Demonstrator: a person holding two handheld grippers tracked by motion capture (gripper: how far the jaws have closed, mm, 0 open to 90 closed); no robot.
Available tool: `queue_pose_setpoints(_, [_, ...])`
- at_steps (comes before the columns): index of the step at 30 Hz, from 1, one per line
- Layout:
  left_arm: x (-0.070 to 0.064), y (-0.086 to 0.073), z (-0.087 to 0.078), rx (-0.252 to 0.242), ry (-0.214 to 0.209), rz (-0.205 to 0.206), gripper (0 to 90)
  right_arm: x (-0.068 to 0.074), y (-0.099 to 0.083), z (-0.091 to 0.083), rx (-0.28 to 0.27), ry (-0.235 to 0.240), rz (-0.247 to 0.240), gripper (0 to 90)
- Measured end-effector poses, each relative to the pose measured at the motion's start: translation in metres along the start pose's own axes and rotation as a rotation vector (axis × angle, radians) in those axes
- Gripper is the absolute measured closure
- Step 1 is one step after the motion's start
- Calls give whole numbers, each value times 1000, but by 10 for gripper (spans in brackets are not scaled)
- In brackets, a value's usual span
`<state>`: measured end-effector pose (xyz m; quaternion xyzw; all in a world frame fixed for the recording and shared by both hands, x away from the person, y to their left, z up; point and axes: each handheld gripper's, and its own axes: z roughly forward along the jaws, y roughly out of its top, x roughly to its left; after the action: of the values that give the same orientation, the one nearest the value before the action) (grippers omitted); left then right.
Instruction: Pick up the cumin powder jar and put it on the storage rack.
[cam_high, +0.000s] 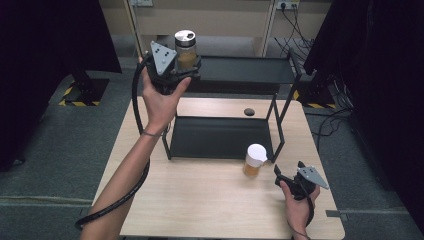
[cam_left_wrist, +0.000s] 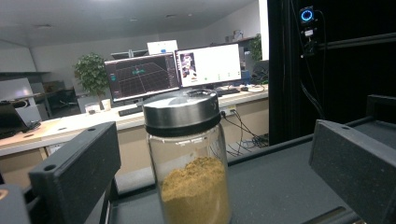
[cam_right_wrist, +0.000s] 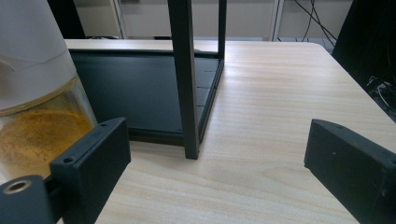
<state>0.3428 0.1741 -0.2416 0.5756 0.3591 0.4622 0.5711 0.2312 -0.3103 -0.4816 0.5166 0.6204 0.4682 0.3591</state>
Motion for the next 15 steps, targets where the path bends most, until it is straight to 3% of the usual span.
queue_pose_setpoints(15, [-1, -12, -12, -16, -22, -12, 15, 1, 0, 0, 1, -2, -4, 72])
